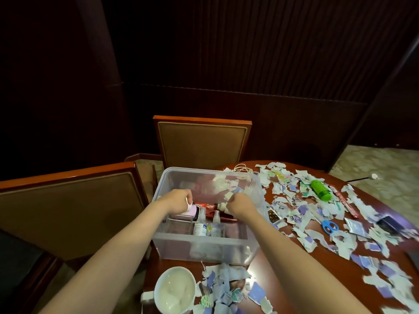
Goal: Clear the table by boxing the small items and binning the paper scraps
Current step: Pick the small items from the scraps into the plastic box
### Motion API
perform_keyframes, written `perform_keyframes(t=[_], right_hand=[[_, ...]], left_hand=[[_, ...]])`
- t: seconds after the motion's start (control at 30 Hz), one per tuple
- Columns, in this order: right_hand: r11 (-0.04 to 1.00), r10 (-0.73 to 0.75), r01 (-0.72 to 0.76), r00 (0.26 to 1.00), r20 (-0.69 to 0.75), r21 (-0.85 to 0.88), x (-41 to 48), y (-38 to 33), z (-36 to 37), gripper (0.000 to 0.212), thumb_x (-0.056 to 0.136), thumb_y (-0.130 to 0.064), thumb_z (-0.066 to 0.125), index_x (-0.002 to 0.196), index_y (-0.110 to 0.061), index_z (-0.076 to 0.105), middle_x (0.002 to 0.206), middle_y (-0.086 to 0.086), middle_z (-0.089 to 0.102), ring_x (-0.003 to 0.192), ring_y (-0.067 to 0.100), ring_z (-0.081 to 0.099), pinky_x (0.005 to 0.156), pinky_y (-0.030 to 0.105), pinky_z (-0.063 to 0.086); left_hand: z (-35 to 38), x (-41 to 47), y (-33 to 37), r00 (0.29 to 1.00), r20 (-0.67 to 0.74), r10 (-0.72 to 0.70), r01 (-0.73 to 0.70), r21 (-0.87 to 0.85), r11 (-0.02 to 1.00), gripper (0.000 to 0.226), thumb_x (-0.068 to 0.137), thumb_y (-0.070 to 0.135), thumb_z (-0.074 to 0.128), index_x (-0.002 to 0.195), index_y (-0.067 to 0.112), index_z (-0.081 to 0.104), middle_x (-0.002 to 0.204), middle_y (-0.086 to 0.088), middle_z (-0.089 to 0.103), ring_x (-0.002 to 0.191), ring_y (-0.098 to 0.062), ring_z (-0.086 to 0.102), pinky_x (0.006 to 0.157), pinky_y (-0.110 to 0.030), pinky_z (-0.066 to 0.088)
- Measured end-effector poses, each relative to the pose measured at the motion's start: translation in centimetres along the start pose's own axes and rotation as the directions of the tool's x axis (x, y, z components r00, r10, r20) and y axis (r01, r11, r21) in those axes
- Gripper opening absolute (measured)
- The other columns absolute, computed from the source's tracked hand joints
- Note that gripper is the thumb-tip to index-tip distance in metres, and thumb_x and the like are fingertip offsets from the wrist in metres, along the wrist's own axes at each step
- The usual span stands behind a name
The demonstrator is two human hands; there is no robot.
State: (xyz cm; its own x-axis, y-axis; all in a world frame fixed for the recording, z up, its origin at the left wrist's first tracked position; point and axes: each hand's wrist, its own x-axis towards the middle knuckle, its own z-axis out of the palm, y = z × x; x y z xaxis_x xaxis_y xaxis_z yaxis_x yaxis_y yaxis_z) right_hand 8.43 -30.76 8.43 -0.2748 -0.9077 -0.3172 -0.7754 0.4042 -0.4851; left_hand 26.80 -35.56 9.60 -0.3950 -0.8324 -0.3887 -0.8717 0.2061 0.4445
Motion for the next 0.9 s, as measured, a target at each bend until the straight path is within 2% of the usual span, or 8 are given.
perform_keyframes(t=[0.1,0.17,0.3,0.43,0.5,0.6,0.73,0.9], right_hand=[[0.998,-0.007,0.010,0.998,-0.063,0.055,-0.9,0.5,-1.4,0.023,0.089,-0.003,0.042,0.079,-0.003,0.063,0.087,0.017,0.062,0.085,0.028,0.059,0.076,0.032,0.048],[0.996,0.000,0.009,0.995,-0.101,0.088,-1.5,0.9,-2.0,0.029,0.087,-0.003,0.041,0.061,-0.007,0.053,0.073,0.014,0.058,0.070,0.025,0.053,0.066,0.029,0.043],[0.988,0.013,0.016,0.981,-0.195,0.151,-3.1,1.8,-3.4,0.024,0.090,-0.007,0.042,0.077,-0.002,0.062,0.078,0.018,0.062,0.070,0.022,0.053,0.065,0.028,0.044],[0.967,0.032,0.043,0.957,-0.288,0.251,-4.2,3.0,-4.8,0.029,0.093,-0.014,0.044,0.094,0.004,0.067,0.090,0.020,0.069,0.080,0.030,0.066,0.077,0.039,0.054],[0.964,0.045,0.044,0.946,-0.321,0.264,-4.8,3.8,-5.6,0.025,0.090,-0.012,0.046,0.090,0.001,0.067,0.089,0.018,0.069,0.082,0.032,0.066,0.076,0.039,0.056],[0.976,0.058,0.022,0.932,-0.358,0.216,-6.1,5.4,-6.6,0.019,0.087,-0.009,0.046,0.073,-0.007,0.059,0.075,0.011,0.061,0.073,0.026,0.059,0.061,0.028,0.048],[0.979,0.129,-0.061,0.922,-0.366,0.192,-7.2,8.6,-7.4,0.019,0.088,-0.008,0.044,0.070,-0.009,0.051,0.071,0.011,0.054,0.067,0.026,0.055,0.060,0.033,0.045],[0.958,0.237,-0.161,0.910,-0.340,0.238,-7.8,13.4,-8.2,0.023,0.086,-0.006,0.043,0.064,-0.009,0.048,0.067,0.012,0.053,0.063,0.026,0.051,0.058,0.028,0.039]], left_hand=[[-0.6,-0.5,1.3,0.999,-0.025,0.024,-0.026,-0.074,0.997,0.033,0.084,-0.006,0.039,0.075,0.025,0.047,0.091,-0.001,0.054,0.087,-0.019,0.052,0.071,-0.029,0.042],[-0.9,-1.0,2.5,0.998,-0.034,0.050,-0.053,-0.119,0.992,0.036,0.084,-0.007,0.036,0.072,0.025,0.048,0.083,0.001,0.053,0.087,-0.020,0.052,0.072,-0.029,0.043],[-1.0,-2.4,5.7,0.992,-0.020,0.121,-0.122,-0.136,0.983,0.036,0.082,-0.008,0.039,0.068,0.023,0.049,0.074,0.006,0.052,0.086,-0.020,0.052,0.073,-0.028,0.044],[-0.7,-3.4,8.9,0.982,-0.015,0.189,-0.189,-0.159,0.969,0.035,0.082,-0.007,0.040,0.070,0.024,0.050,0.086,-0.001,0.056,0.083,-0.019,0.051,0.068,-0.025,0.041],[-0.3,-3.6,10.2,0.978,-0.030,0.206,-0.208,-0.187,0.960,0.034,0.082,-0.007,0.042,0.071,0.024,0.051,0.081,-0.001,0.055,0.076,-0.019,0.051,0.063,-0.025,0.041],[0.6,-4.1,12.4,0.970,-0.046,0.240,-0.244,-0.253,0.936,0.032,0.084,-0.006,0.039,0.072,0.021,0.050,0.076,-0.003,0.053,0.064,-0.016,0.047,0.059,-0.025,0.039],[1.8,-4.3,15.4,0.956,-0.068,0.284,-0.292,-0.275,0.916,0.033,0.088,-0.005,0.035,0.074,0.021,0.048,0.076,0.000,0.050,0.060,-0.011,0.045,0.044,-0.016,0.038],[3.8,-3.3,19.3,0.954,-0.049,0.297,-0.299,-0.270,0.915,0.025,0.089,-0.002,0.036,0.085,0.016,0.052,0.077,0.000,0.049,0.063,-0.012,0.049,0.050,-0.020,0.040]])
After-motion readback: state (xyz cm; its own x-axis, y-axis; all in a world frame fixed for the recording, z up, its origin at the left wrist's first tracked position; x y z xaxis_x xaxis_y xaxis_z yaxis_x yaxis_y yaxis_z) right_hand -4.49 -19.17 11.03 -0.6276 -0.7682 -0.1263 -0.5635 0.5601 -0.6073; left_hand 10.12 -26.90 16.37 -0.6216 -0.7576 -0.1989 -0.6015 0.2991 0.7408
